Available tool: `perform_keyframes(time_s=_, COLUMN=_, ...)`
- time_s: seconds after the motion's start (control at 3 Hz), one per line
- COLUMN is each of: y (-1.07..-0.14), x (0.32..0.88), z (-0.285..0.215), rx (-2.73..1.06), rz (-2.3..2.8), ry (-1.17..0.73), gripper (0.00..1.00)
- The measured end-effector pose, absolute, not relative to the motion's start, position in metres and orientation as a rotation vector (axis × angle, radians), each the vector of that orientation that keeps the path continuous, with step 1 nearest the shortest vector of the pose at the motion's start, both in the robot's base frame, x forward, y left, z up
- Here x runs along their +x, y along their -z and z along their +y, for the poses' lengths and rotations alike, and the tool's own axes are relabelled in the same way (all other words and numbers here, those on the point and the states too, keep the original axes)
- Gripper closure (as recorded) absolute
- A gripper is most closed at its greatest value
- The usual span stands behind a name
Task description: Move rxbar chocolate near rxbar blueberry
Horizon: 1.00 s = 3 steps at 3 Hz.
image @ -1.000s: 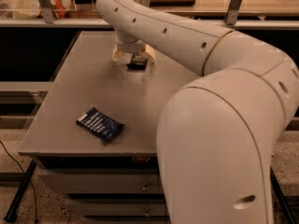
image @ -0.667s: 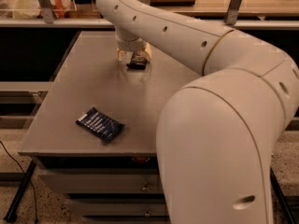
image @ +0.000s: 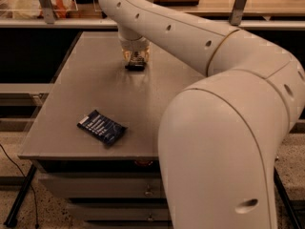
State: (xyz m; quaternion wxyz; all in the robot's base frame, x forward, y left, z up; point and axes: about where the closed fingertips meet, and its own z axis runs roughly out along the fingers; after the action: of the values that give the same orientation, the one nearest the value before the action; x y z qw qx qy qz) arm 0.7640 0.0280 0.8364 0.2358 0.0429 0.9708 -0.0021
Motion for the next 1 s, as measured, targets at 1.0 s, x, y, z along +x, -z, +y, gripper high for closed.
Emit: perform_keyframes(time_s=1.0, y=-0.900, x=0.760, z=0.002, rx=-0.240, rz=2.592, ry=-0.236, gripper=1.00)
